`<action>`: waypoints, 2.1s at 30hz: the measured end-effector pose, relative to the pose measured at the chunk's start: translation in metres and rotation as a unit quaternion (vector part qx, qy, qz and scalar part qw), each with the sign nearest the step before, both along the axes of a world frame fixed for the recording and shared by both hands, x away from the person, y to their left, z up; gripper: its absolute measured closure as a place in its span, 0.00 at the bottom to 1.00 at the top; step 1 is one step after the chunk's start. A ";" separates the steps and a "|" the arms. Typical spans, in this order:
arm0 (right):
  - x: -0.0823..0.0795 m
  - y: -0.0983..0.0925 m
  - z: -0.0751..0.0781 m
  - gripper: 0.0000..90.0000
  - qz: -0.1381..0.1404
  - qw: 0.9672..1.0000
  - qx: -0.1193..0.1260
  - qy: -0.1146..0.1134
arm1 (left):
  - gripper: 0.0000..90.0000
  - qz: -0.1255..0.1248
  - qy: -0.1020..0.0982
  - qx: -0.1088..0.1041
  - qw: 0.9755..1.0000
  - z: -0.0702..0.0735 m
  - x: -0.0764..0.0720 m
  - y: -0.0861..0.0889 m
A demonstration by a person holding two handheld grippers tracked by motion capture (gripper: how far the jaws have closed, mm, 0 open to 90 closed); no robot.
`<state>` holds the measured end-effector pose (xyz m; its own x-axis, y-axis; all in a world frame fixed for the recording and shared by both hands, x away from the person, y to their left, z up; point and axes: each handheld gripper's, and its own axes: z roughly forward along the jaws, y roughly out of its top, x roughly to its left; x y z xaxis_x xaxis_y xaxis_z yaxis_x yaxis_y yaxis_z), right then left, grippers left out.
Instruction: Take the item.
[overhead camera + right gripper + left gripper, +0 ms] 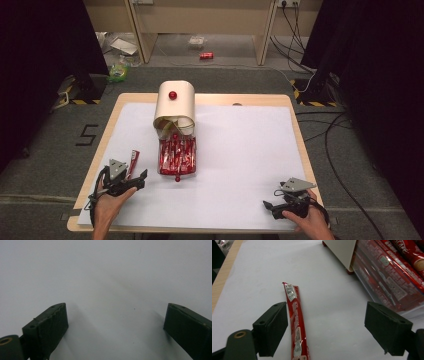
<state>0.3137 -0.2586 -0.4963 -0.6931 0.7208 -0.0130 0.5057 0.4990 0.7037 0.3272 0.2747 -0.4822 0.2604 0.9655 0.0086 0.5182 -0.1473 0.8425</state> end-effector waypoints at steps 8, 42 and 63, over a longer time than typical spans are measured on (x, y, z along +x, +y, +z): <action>0.000 0.000 0.000 0.06 -0.001 1.000 0.001 0.001 | 0.20 -0.003 -0.006 -0.001 1.000 0.001 -0.006 -0.002; 0.000 0.000 0.000 0.06 0.000 1.000 0.001 0.003 | 0.19 -0.036 -0.013 -0.010 0.999 -0.003 -0.027 -0.019; 0.000 0.000 0.000 0.06 0.001 1.000 0.001 0.002 | 0.19 -0.075 -0.010 -0.003 0.997 -0.014 -0.033 -0.048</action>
<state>0.3141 -0.2588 -0.4962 -0.6940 0.7200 -0.0084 0.5085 0.4984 0.7022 0.2941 0.2266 -0.4957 0.4016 0.9157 0.0102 0.4738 -0.2174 0.8534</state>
